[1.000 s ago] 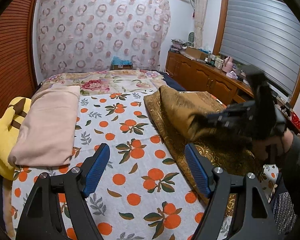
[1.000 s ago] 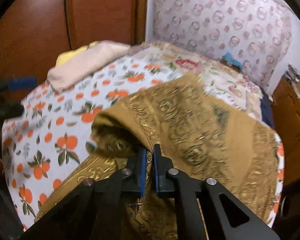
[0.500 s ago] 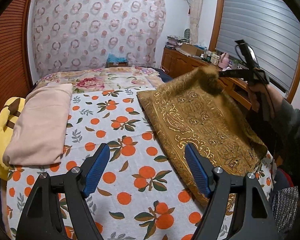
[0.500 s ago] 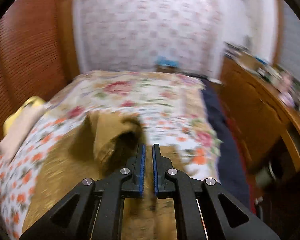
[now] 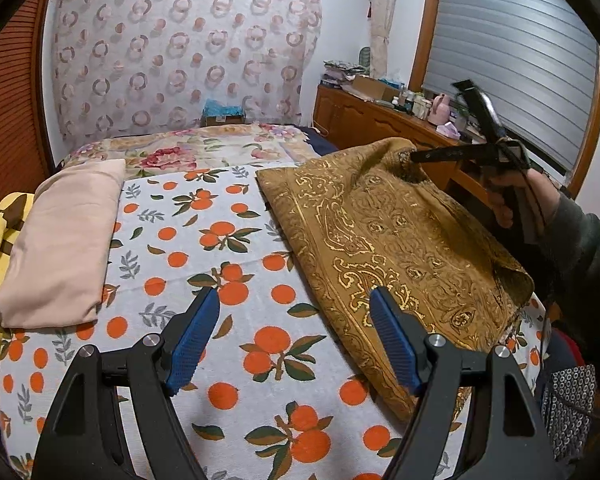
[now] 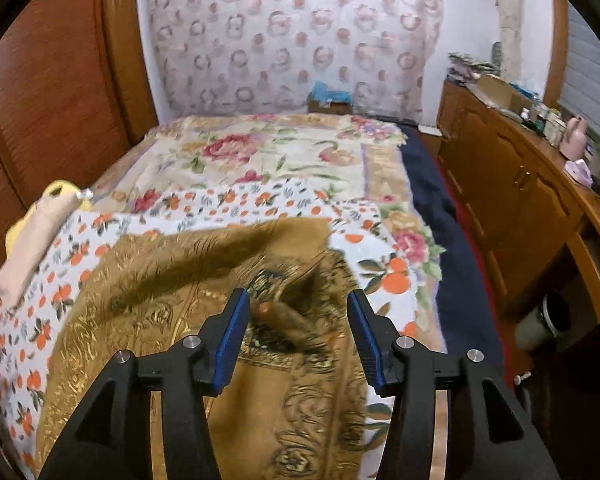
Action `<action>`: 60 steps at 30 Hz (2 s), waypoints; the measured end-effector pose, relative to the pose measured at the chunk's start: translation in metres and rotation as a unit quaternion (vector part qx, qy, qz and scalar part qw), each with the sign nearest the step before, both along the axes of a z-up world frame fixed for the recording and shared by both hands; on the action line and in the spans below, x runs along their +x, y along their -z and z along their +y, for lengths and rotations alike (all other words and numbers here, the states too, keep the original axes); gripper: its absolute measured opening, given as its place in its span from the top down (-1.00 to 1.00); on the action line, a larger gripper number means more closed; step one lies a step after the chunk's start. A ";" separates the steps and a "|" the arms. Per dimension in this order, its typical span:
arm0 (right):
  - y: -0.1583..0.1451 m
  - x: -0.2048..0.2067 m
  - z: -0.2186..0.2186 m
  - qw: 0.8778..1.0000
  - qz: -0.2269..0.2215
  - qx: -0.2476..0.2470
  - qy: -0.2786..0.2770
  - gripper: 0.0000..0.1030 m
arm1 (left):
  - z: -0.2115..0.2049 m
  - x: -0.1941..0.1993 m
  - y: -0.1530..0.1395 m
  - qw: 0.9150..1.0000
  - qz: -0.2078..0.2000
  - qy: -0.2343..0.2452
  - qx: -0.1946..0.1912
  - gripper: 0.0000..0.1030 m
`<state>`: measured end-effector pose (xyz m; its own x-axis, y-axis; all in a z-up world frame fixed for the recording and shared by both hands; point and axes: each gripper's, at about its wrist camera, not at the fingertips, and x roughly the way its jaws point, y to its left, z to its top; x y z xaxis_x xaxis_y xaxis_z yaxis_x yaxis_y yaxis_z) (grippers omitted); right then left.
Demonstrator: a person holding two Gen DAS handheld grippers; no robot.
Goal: Fold small clothes
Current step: 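Press the folded gold garment flat with the right gripper, then grasp the folded gold garment edge with both grippers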
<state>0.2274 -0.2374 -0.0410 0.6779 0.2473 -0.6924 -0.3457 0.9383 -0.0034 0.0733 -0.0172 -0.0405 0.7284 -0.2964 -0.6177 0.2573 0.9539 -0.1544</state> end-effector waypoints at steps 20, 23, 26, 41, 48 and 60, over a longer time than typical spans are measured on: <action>-0.026 0.023 -0.041 0.998 0.011 -0.055 0.032 0.39 | -0.018 -0.001 0.008 1.000 0.015 0.018 0.004 -0.52; -0.028 -0.009 -0.037 0.999 -0.006 -0.044 0.012 0.20 | -0.020 -0.003 0.009 1.000 0.016 0.022 0.006 -0.52; -0.022 -0.052 -0.033 1.000 -0.011 -0.026 -0.014 0.14 | -0.024 -0.005 0.012 0.999 0.020 0.024 0.005 -0.52; 0.021 -0.155 -0.049 0.997 -0.021 -0.076 -0.019 -0.08 | -0.050 -0.008 0.020 0.998 0.032 0.051 0.014 -0.52; 0.027 -0.158 -0.061 0.997 -0.023 -0.072 -0.005 0.69 | -0.053 -0.008 0.024 0.998 0.037 0.054 0.014 -0.51; 0.012 -0.200 -0.118 0.998 -0.046 0.014 0.032 0.88 | -0.059 -0.009 0.025 0.997 0.043 0.063 0.008 -0.52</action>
